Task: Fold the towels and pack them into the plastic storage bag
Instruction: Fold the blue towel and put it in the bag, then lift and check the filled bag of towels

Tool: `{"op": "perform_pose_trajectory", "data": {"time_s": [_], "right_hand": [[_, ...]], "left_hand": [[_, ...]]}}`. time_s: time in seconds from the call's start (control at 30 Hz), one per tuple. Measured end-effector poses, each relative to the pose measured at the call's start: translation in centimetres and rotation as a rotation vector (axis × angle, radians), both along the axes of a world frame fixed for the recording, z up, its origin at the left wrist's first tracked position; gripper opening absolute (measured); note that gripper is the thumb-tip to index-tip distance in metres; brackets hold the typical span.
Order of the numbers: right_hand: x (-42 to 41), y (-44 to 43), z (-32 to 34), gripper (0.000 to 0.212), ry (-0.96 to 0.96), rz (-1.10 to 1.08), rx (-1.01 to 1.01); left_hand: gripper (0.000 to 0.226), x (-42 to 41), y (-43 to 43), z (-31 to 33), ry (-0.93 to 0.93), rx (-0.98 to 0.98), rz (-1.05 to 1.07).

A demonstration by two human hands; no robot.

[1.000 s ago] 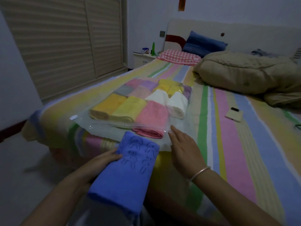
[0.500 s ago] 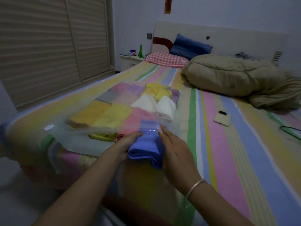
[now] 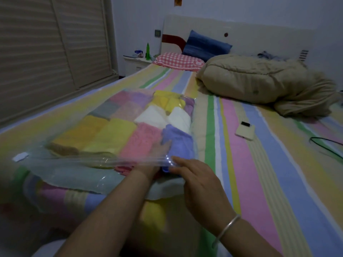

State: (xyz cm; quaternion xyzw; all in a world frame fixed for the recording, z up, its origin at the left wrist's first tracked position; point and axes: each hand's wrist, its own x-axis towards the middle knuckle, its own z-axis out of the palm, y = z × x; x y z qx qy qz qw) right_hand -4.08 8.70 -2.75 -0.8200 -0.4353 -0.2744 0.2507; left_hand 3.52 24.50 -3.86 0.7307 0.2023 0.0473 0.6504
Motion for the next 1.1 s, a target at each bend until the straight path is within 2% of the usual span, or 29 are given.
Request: {"op": "perform_pose_trajectory", "data": {"time_s": [0.07, 0.13, 0.2, 0.27, 0.3, 0.37, 0.47, 0.53, 0.73, 0.87, 1.03, 1.1], "right_hand": [[-0.1, -0.8, 0.0, 0.029, 0.145, 0.038, 0.095], [0.3, -1.5, -0.6, 0.023, 0.279, -0.038, 0.254], [1.4, -2.2, -1.6, 0.02, 0.44, -0.238, 0.352], [3.2, -2.8, -2.7, 0.013, 0.737, -0.46, 0.319], [4.0, -2.7, -3.0, 0.024, 0.91, -0.527, 0.271], [5.1, -2.1, -3.8, 0.042, 1.094, -0.549, 0.208], [6.3, -0.4, -4.2, 0.029, 0.968, -0.545, 0.048], [7.2, 0.1, -4.1, 0.031, 0.867, -0.594, -0.013], [12.4, -2.2, -4.0, 0.024, 0.741, -0.717, -0.039], [16.8, -6.2, -3.0, 0.028, 0.693, -0.824, -0.055], [18.4, -8.9, -3.0, 0.026, 0.564, -0.959, -0.259], [18.0, -8.5, -2.9, 0.026, 0.471, -0.945, -0.259]], "left_hand": [[0.045, 0.2, 0.0, -0.3, -0.001, 0.22, 0.076], [0.049, -1.3, -0.2, -0.7, -0.027, 0.39, 0.127], [0.047, -3.7, 0.0, -2.5, -0.143, 0.585, 0.148], [0.062, -6.8, 0.0, -4.9, -0.237, 0.89, 0.116], [0.06, -8.0, 0.2, -6.4, -0.264, 1.051, 0.07], [0.049, -9.6, 0.0, -7.8, -0.311, 1.139, 0.07], [0.049, -9.8, -0.6, -7.9, -0.266, 1.191, 0.072], [0.044, -9.3, -0.7, -8.0, -0.223, 1.211, 0.043], [0.045, -5.2, -4.5, -7.3, -0.071, 1.157, 0.01], [0.052, -1.3, -9.1, -5.7, 0.028, 1.109, -0.101], [0.052, -1.8, -11.4, -6.0, -0.003, 1.148, -0.16], [0.065, -3.6, -10.7, -6.7, -0.022, 1.19, -0.236]]}}
